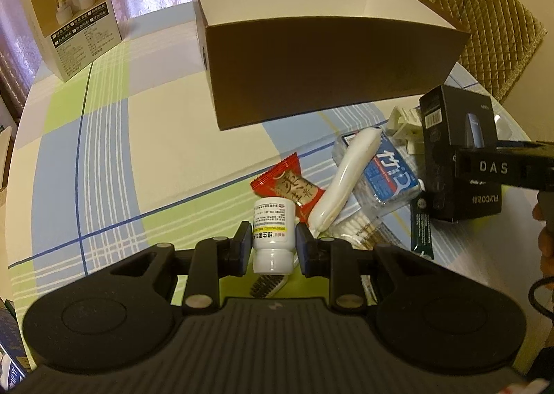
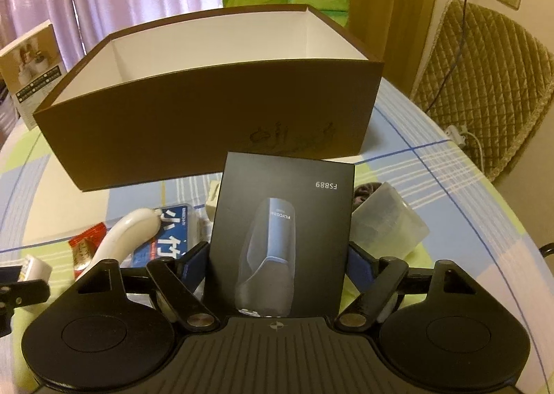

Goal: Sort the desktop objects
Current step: 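Lift bottle with left tool while right tool carries FLYCO box over brown box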

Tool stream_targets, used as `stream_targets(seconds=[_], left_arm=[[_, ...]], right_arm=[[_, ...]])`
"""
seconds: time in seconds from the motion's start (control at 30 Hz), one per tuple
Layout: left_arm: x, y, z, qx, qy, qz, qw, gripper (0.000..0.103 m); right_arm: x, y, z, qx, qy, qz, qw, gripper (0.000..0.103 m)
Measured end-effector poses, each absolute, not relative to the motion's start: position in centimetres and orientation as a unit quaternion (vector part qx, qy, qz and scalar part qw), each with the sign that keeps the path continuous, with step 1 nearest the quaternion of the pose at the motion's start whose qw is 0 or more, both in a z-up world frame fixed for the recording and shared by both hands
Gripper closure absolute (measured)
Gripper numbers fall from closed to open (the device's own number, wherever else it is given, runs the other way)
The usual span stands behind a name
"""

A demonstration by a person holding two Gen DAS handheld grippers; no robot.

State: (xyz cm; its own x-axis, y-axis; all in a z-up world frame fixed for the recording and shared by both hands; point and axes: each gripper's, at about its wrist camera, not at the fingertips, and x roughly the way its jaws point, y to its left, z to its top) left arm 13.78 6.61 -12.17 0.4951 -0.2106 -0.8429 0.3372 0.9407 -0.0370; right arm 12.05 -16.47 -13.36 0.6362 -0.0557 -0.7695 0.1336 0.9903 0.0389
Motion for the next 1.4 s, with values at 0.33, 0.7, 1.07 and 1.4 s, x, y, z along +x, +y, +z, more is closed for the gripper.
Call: stream_targets(seconds=[0.33,0.7,1.07,1.4], left_arm=[[13.3,5.6,-11.1,0.066,0.466,-0.16,0.868,0.081],[13.1,3.4,-8.5,0.054,0.432,-0.176,0.883,0.081],[15.1,1.7,-5.6,0.049,0.397,-0.176,0.9,0.08],[18.0,0.6,-3.9,0.045,0.375,-0.168,0.91,0.08]], right_arm=[[10.2,-16.9,-10.6,0.066,0.409,-0.002,0.91,0.025],[9.1,-18.4,-7.7,0.082,0.389,0.031,0.917,0.025],[10.7,-20.3,-4.6,0.079,0.366,0.059,0.925,0.025],[14.6,-20.8,-3.2,0.049,0.366,0.087,0.925,0.025]])
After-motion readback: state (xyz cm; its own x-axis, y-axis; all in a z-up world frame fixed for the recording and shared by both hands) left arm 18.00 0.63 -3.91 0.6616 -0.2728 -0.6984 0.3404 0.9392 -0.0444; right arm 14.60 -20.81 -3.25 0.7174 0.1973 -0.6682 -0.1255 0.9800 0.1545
